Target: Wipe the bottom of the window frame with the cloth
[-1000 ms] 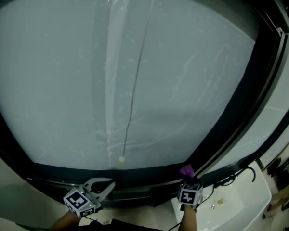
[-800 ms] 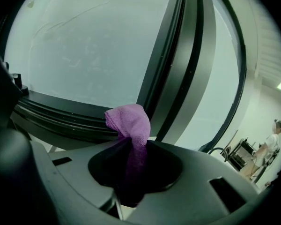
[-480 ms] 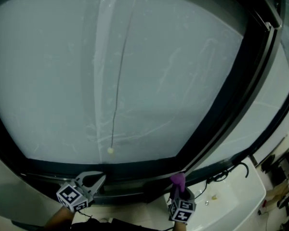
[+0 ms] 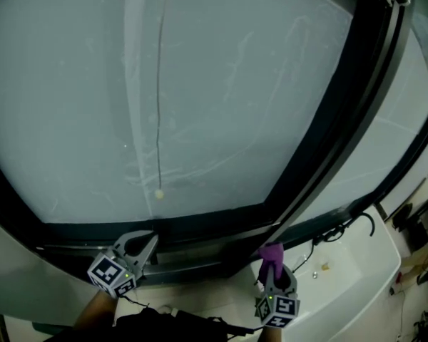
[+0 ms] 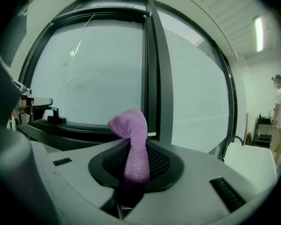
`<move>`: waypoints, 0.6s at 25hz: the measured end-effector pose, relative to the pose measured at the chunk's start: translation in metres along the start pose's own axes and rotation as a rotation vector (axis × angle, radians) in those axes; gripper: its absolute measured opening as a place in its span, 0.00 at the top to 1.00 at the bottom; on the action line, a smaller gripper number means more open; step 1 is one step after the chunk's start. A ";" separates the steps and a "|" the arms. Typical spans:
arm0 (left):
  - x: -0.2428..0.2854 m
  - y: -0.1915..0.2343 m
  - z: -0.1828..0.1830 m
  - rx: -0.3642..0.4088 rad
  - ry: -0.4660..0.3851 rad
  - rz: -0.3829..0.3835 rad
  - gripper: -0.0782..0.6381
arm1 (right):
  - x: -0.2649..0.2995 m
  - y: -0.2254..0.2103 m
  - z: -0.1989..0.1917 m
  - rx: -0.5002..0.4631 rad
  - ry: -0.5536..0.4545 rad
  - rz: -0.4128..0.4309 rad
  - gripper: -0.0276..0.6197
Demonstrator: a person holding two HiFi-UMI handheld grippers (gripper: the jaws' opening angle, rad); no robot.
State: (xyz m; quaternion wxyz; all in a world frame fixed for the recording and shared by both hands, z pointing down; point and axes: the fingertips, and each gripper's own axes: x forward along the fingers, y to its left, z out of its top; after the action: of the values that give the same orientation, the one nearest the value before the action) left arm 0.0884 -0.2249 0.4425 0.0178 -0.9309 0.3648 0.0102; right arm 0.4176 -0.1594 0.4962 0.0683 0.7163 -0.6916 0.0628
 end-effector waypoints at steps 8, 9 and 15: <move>-0.002 -0.001 0.001 -0.010 -0.046 -0.006 0.90 | -0.002 0.024 0.010 -0.017 -0.033 0.037 0.83; -0.002 -0.001 0.001 -0.018 -0.052 -0.008 0.90 | -0.002 0.027 0.010 -0.013 -0.033 0.041 0.83; -0.003 -0.002 0.000 -0.006 -0.052 -0.034 0.90 | -0.001 0.040 0.019 0.089 -0.080 0.080 0.83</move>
State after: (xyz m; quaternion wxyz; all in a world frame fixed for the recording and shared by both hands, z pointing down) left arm 0.0876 -0.2208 0.4424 0.0246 -0.9364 0.3482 0.0355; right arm 0.3778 -0.1635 0.4777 0.0061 0.6924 -0.7183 0.0675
